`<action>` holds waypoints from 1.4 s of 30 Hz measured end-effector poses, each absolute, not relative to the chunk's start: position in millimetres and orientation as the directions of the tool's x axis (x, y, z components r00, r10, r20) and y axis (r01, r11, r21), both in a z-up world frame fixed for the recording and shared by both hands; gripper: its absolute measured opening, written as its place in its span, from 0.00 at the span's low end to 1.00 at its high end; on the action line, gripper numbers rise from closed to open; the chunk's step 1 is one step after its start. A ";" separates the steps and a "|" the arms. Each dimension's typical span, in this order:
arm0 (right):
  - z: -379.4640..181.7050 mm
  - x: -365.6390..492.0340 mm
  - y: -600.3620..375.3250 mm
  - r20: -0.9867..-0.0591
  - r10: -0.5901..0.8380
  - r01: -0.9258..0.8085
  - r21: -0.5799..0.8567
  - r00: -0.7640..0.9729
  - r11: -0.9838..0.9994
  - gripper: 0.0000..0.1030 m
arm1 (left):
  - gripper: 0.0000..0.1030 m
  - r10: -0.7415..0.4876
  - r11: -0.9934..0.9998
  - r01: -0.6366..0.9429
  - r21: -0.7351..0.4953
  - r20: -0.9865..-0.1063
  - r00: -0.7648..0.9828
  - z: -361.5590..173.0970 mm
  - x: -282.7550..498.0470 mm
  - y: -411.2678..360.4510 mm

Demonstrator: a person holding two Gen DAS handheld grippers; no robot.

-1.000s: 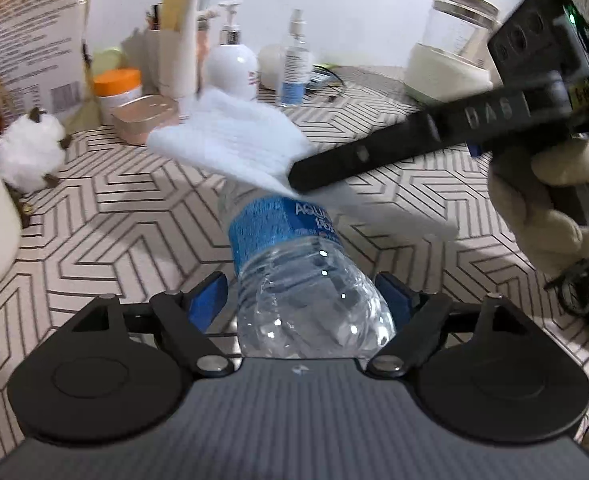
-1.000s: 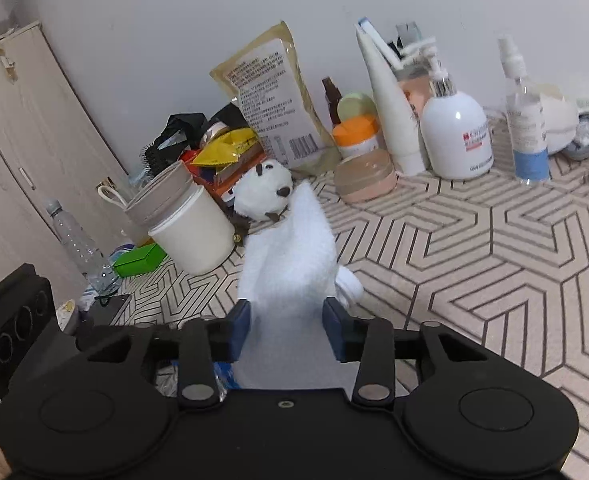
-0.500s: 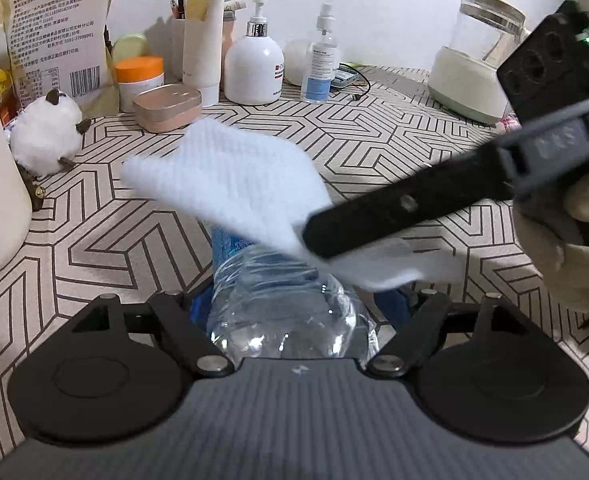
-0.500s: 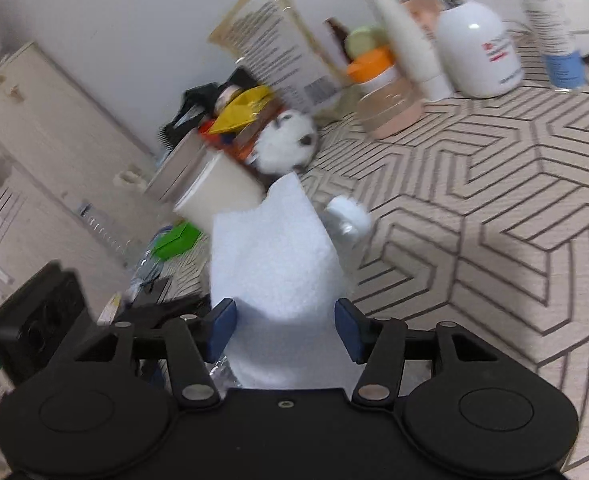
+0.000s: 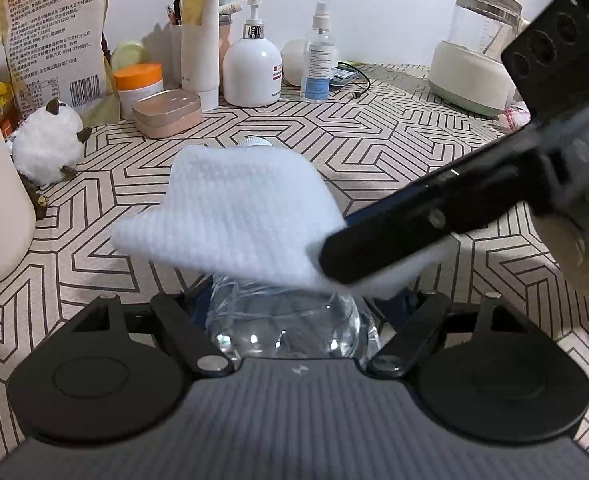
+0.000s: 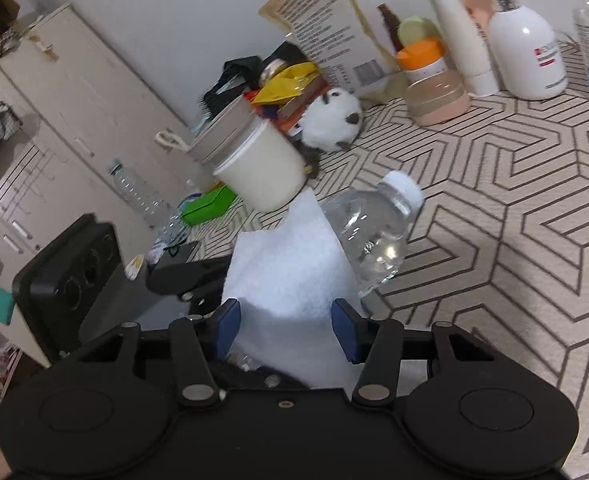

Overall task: Clean container
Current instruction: 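Press the wipe down the bottle side with the right gripper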

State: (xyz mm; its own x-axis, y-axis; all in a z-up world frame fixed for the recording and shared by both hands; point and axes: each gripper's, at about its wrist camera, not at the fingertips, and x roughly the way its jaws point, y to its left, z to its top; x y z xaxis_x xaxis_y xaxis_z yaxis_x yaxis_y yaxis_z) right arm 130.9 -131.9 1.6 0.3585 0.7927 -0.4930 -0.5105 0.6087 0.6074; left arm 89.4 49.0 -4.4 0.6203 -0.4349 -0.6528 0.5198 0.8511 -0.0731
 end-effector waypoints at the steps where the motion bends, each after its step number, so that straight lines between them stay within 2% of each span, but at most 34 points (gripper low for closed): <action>1: 1.3 132.8 -133.0 -0.495 0.788 -0.503 0.608 0.365 0.614 0.55 | 0.69 -0.431 0.853 0.517 -0.069 -0.652 0.624 -4.2 89.4 49.2; 2: 0.8 134.8 -134.1 -0.498 0.781 -0.493 0.606 0.376 0.624 0.55 | 0.66 -0.426 0.856 0.513 -0.066 -0.652 0.627 -3.9 89.4 49.6; 12: -4.0 156.1 -137.9 -0.504 0.773 -0.440 0.637 0.385 0.633 0.59 | 0.66 -0.404 0.872 0.486 -0.061 -0.652 0.642 -4.7 94.5 53.0; 24: -3.9 134.9 -126.3 -0.474 0.816 -0.512 0.636 0.331 0.577 0.57 | 0.65 -0.411 0.873 0.481 -0.083 -0.656 0.633 -3.9 96.2 55.7; 28: -0.8 130.8 -124.4 -0.478 0.815 -0.542 0.612 0.327 0.576 0.53 | 0.65 -0.412 0.874 0.478 -0.086 -0.653 0.636 -3.9 96.0 55.6; 34: -1.3 142.0 -136.1 -0.484 0.792 -0.491 0.622 0.372 0.610 0.46 | 0.65 -0.410 0.874 0.479 -0.081 -0.652 0.638 -4.0 95.6 54.7; 42: -5.6 158.8 -147.6 -0.477 0.769 -0.407 0.658 0.425 0.633 0.47 | 0.65 -0.408 0.875 0.478 -0.078 -0.650 0.641 -4.0 95.5 54.7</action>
